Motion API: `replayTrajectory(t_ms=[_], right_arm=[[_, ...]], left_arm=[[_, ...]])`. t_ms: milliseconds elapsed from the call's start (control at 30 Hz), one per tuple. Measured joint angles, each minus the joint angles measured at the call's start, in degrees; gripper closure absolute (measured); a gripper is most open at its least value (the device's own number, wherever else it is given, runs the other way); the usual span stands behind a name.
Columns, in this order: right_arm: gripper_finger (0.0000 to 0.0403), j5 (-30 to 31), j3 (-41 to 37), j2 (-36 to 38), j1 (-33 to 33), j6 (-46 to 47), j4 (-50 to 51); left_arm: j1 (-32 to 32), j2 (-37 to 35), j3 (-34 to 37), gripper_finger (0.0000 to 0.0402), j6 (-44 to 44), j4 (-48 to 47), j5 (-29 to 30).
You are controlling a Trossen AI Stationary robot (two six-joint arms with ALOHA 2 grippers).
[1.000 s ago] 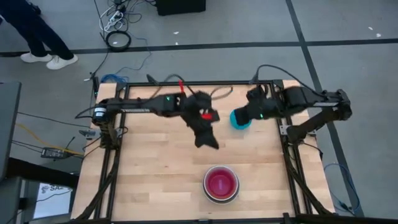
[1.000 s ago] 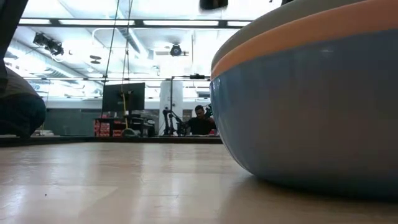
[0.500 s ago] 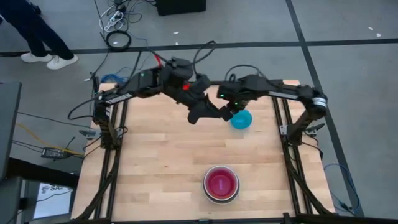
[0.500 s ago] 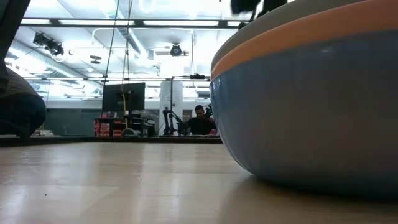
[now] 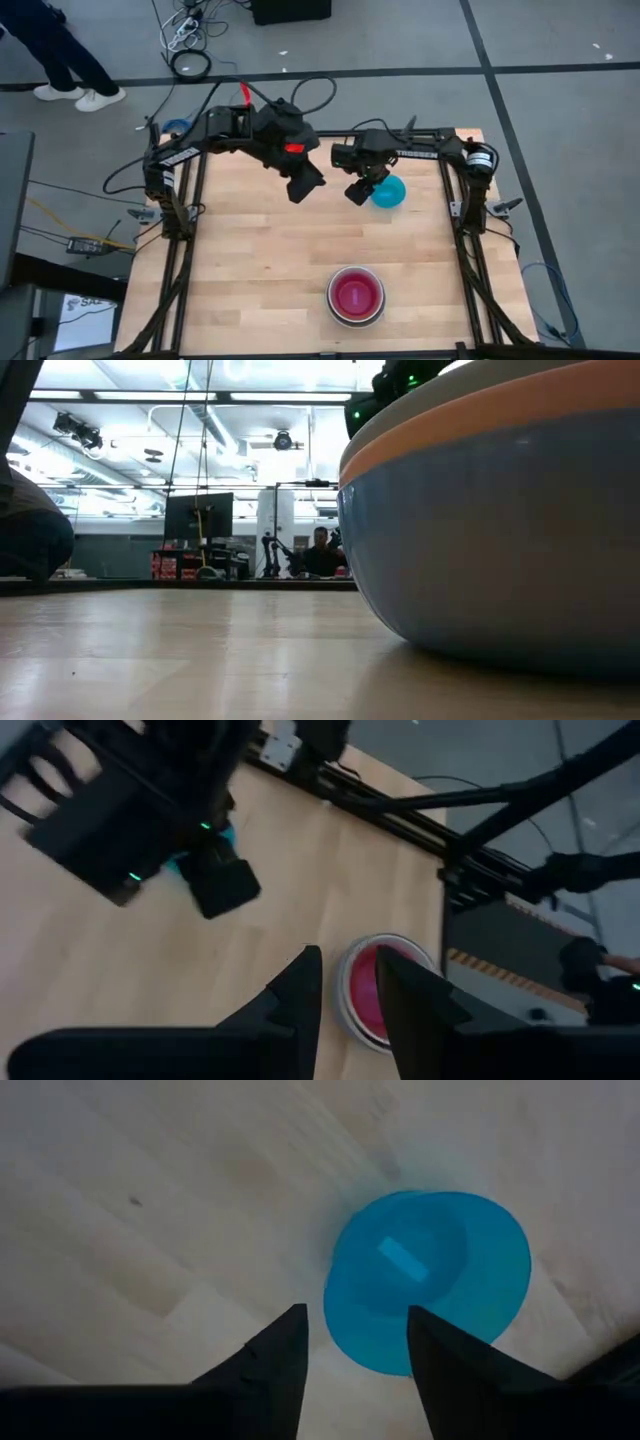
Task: Nest bowls inside each other
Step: Stack the blue bowl on top of the violet bowl
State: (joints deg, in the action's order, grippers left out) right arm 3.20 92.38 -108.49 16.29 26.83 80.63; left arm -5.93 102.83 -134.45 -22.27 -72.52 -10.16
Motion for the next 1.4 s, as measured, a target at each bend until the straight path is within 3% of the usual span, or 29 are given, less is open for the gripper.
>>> replayTrajectory(t_ms=[433,1200,1300,1400], right_arm=[[0.0245,-0.2,-3.4,-2.0,0.2,-1.2,-0.7],[0.0254,0.2,-16.8,-2.0,-1.7,0.7,-19.5],[0.0283,0.2,-18.4,-2.0,-1.7,0.4,-19.5],[0.0355,-0.5,-18.7,-2.0,-1.7,-1.5,-19.3]], left_arm=[[-0.1,-0.6,0.0,0.0296,0.9,-0.2,4.5],[-0.1,-0.6,0.1,0.0296,0.8,-0.3,7.4],[-0.1,-0.6,0.0,0.0296,0.8,-0.3,7.6],[-0.1,-0.6,0.0,0.0296,0.9,-0.3,7.6]])
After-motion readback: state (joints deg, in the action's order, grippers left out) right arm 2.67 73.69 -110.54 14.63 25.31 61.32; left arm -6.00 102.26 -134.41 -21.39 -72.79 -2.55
